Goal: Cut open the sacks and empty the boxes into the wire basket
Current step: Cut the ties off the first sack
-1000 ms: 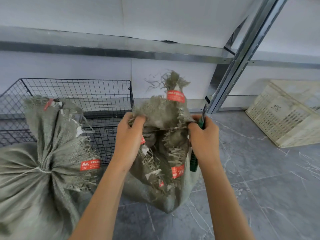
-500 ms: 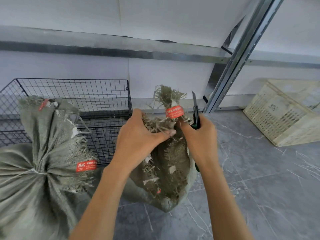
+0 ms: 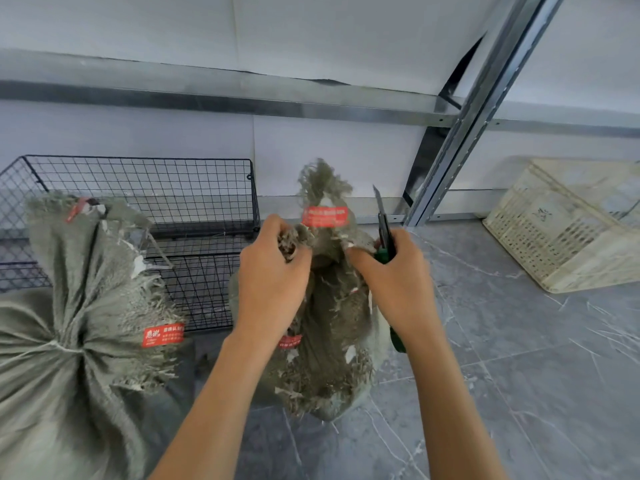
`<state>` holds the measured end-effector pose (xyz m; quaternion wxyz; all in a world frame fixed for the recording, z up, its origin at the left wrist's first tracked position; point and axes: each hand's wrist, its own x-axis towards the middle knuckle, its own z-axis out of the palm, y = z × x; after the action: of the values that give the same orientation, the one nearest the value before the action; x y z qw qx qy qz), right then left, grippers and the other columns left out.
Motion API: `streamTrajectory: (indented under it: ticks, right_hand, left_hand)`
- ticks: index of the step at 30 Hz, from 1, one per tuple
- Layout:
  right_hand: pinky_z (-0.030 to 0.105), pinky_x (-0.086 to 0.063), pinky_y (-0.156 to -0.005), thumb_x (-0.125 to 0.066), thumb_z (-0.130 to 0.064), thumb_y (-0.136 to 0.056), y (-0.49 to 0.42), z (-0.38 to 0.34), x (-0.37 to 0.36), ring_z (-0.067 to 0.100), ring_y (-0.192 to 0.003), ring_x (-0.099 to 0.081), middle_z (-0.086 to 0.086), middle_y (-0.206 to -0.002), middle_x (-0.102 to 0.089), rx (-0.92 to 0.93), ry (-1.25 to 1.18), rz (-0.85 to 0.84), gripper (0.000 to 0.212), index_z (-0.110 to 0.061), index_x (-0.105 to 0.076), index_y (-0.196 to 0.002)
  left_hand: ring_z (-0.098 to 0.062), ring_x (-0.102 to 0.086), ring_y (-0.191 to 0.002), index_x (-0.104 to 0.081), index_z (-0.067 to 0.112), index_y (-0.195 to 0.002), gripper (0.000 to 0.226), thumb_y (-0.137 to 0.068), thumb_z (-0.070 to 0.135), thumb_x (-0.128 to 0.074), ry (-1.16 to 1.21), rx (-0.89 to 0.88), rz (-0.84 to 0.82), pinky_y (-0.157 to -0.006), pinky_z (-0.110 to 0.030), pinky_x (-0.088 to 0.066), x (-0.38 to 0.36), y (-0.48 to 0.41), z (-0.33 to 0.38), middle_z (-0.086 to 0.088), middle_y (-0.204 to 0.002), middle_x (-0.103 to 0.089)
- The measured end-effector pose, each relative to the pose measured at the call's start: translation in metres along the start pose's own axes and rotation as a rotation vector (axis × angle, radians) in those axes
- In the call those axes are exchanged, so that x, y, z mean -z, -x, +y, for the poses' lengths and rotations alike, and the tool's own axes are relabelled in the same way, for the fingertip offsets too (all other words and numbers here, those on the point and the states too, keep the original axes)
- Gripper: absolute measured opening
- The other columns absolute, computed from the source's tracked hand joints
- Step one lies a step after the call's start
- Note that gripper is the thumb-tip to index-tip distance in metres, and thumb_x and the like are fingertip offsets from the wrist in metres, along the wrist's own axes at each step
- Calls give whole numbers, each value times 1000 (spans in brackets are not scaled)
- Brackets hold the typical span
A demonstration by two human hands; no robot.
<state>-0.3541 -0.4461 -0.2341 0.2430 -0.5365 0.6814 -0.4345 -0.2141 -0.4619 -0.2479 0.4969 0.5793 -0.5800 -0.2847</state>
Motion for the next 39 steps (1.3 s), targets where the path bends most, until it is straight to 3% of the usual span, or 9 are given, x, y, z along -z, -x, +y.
streamTrajectory:
  ticks: [6, 11, 14, 17, 24, 29, 33, 36, 39]
  right_hand:
    - [23, -40, -60, -58, -45, -86, 12, -25, 12, 8, -67, -49, -8, -81, -51, 124, -68, -153, 25, -23, -47, -92]
    - [21, -33, -53, -42, -48, -95, 18, -34, 17, 5, -54, -37, -11, -64, -42, 206, -222, -392, 33, -21, -49, -78]
    - [19, -33, -48, -39, -41, -99, 19, -32, 15, 9, -53, -38, 2, -68, -45, 198, -137, -615, 37, -10, -54, -85]
    - [17, -33, -45, -38, -41, -99, 20, -31, 11, 8, -46, -38, -4, -58, -48, 118, -67, -729, 40, -8, -54, -85]
    - [27, -33, -43, -34, -49, -98, 19, -29, 7, 13, -43, -36, -1, -54, -47, -95, -81, -659, 43, -13, -50, -80]
    - [26, -34, -42, -33, -49, -98, 19, -29, 4, 12, -42, -37, -1, -55, -48, -155, -63, -636, 43, -14, -49, -78]
    - [33, -37, -52, -33, -50, -98, 19, -27, -5, 12, -39, -40, 1, -52, -50, -141, 12, -551, 48, -15, -50, -69]
    - [35, -36, -52, -33, -47, -99, 19, -30, -10, 13, -40, -39, 7, -55, -48, -82, -46, -495, 48, -13, -50, -70]
    - [37, -34, -53, -34, -45, -99, 18, -33, -11, 13, -43, -36, 8, -60, -43, 7, -92, -440, 44, -12, -48, -74]
  left_hand:
    - [-13, -61, -66, -57, 14, -96, 6, -91, 15, -56, 53, 22, 26, -64, -46, -51, -2, -3, 3, 1, -78, -64]
    - [-7, -56, -64, -56, 15, -91, 2, -91, 17, -57, 69, 1, 23, -60, -39, -48, -2, -3, 4, 6, -76, -62]
    - [-9, -47, -56, -52, 11, -84, 6, -89, 12, -54, 82, 7, 9, -56, -39, -41, -1, -3, 3, 2, -69, -58]
    - [-15, -42, -54, -49, 7, -84, 4, -86, 4, -51, 67, 9, -12, -56, -44, -40, 2, -4, 2, -3, -67, -55]
    - [-16, -54, -65, -54, 12, -89, 2, -91, 14, -54, 51, 31, 5, -63, -44, -46, 5, -7, -1, -2, -76, -61]
    - [-15, -47, -54, -52, 16, -86, 6, -91, 15, -53, 73, 43, 11, -55, -40, -42, 7, -7, -1, -7, -74, -60]
    - [-17, -44, -51, -53, 18, -90, 2, -92, 16, -53, 90, 23, -37, -49, -39, -35, 6, -4, 2, -14, -74, -59]
    - [-2, -54, -58, -55, 15, -89, 4, -92, 13, -54, 100, -30, -79, -49, -17, -37, 3, 0, 5, 4, -71, -60]
    - [-3, -59, -67, -58, 14, -96, 5, -94, 16, -54, 87, -58, -113, -55, -22, -45, 2, 1, 6, 6, -76, -64]
